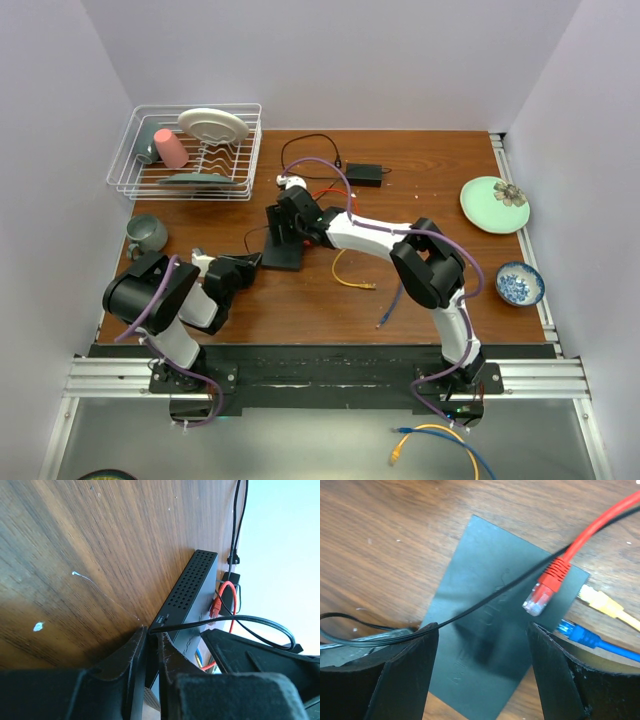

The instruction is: Pull the plug from the switch port

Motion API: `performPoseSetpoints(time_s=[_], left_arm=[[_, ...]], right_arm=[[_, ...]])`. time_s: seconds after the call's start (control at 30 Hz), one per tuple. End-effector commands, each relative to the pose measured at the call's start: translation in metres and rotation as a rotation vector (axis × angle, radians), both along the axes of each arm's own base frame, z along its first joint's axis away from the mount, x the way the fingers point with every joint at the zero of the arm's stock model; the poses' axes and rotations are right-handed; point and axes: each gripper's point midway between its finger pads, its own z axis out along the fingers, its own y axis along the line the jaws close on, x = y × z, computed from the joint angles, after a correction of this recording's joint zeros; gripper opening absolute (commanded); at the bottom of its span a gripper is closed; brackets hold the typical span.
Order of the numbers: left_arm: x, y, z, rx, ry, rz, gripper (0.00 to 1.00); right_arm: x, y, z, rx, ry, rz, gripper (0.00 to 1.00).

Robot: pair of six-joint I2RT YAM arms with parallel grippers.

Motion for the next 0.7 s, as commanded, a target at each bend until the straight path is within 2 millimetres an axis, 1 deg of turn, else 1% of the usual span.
performPoseSetpoints(time_s=[0.0,0.13,0.23,0.27,0.37,0.4,0.43,0.47,0.5,0.57,0.6,0.67], left_arm=[[-0.014,0.002,-0.015,0.037,0.044,-0.022,0.00],[-0.017,0.002,-0.016,0.040,0.049,-0.026,0.00],[-0.017,0.001,-0.016,0.043,0.051,-0.034,0.00],[-0.018,0.002,-0.017,0.044,0.054,-0.034,0.00],[-0.019,0.001,-0.018,0.045,0.059,-0.043,0.00],[-0.020,0.001,-0.018,0.051,0.060,-0.045,0.00],[-0.021,0.001,-0.020,0.056,0.067,-0.048,0.00],[-0.022,0.001,-0.020,0.062,0.071,-0.049,0.00],[-0.022,0.002,-0.019,0.068,0.068,-0.053,0.00],[-0.021,0.003,-0.018,0.081,0.069,-0.050,0.00],[-0.021,0.004,-0.018,0.091,0.069,-0.052,0.00],[-0.021,0.005,-0.020,0.107,0.080,-0.050,0.00]], right_arm=[[-0.008,0.001,0.013,-0.079,-0.037,0.026,0.70],[-0.013,0.015,0.013,-0.030,-0.030,0.073,0.58],[-0.017,0.026,0.014,0.038,-0.034,0.111,0.55],[-0.022,0.033,0.021,0.083,-0.033,0.145,0.54],[-0.030,0.049,0.028,0.175,-0.036,0.212,0.51],[-0.032,0.052,0.022,0.178,-0.019,0.232,0.49],[-0.030,0.058,0.027,0.189,-0.025,0.242,0.48],[-0.029,0.060,0.024,0.184,-0.022,0.244,0.46],[-0.029,0.060,0.017,0.173,-0.009,0.250,0.45],[-0.026,0.063,0.018,0.175,-0.019,0.251,0.43],[-0.027,0.062,0.014,0.166,-0.016,0.257,0.41],[-0.024,0.065,0.019,0.168,-0.027,0.262,0.40]])
